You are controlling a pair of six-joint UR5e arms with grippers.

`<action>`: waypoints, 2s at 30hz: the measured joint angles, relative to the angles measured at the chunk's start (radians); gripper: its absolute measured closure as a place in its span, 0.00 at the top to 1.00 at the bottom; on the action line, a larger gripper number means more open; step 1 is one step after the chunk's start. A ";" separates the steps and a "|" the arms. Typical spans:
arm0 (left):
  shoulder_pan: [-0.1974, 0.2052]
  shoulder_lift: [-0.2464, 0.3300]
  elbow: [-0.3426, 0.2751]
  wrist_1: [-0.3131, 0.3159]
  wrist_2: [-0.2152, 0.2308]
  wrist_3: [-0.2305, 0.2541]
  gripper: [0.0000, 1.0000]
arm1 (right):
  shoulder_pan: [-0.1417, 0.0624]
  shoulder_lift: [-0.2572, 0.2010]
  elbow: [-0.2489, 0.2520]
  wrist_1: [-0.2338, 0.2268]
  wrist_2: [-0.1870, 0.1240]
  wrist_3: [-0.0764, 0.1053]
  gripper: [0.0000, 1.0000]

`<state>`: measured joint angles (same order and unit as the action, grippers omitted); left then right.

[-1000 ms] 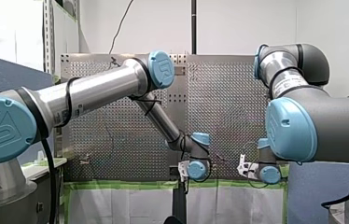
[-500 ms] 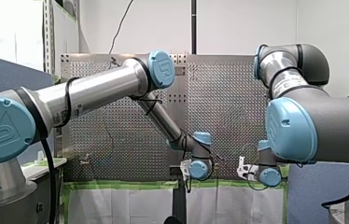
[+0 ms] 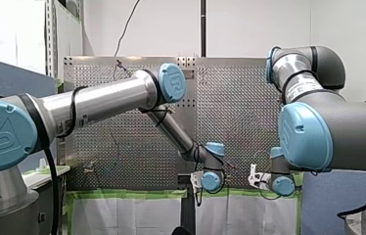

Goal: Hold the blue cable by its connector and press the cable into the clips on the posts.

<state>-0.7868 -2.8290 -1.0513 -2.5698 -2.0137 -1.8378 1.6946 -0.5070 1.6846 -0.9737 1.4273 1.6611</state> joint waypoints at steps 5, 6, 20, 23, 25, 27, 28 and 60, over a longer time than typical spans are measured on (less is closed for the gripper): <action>0.002 -0.019 0.047 -0.046 0.006 -0.006 0.00 | -0.001 0.000 -0.002 -0.003 0.000 0.008 0.00; 0.002 -0.020 0.055 -0.055 0.007 -0.006 0.00 | -0.001 0.000 -0.003 -0.003 0.000 0.010 0.00; 0.020 -0.022 0.122 -0.127 0.017 -0.006 0.00 | -0.006 0.000 -0.018 -0.010 -0.002 0.045 0.00; 0.027 -0.022 0.121 -0.122 0.024 -0.006 0.00 | -0.007 0.000 -0.023 -0.008 -0.002 0.048 0.00; 0.030 -0.022 0.121 -0.119 0.030 -0.005 0.00 | -0.007 0.000 -0.027 -0.004 -0.002 0.049 0.00; 0.034 -0.022 0.121 -0.117 0.035 0.001 0.00 | -0.007 0.000 -0.031 0.000 -0.002 0.050 0.00; 0.036 -0.022 0.121 -0.116 0.036 0.004 0.00 | -0.007 0.000 -0.034 0.002 -0.001 0.052 0.00; 0.089 -0.023 0.161 -0.151 0.086 0.015 0.00 | -0.006 0.000 -0.069 -0.040 0.001 0.095 0.00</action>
<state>-0.6975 -2.8520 -0.8904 -2.7207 -1.9273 -1.8231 1.6883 -0.5070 1.6152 -1.0137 1.4283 1.7557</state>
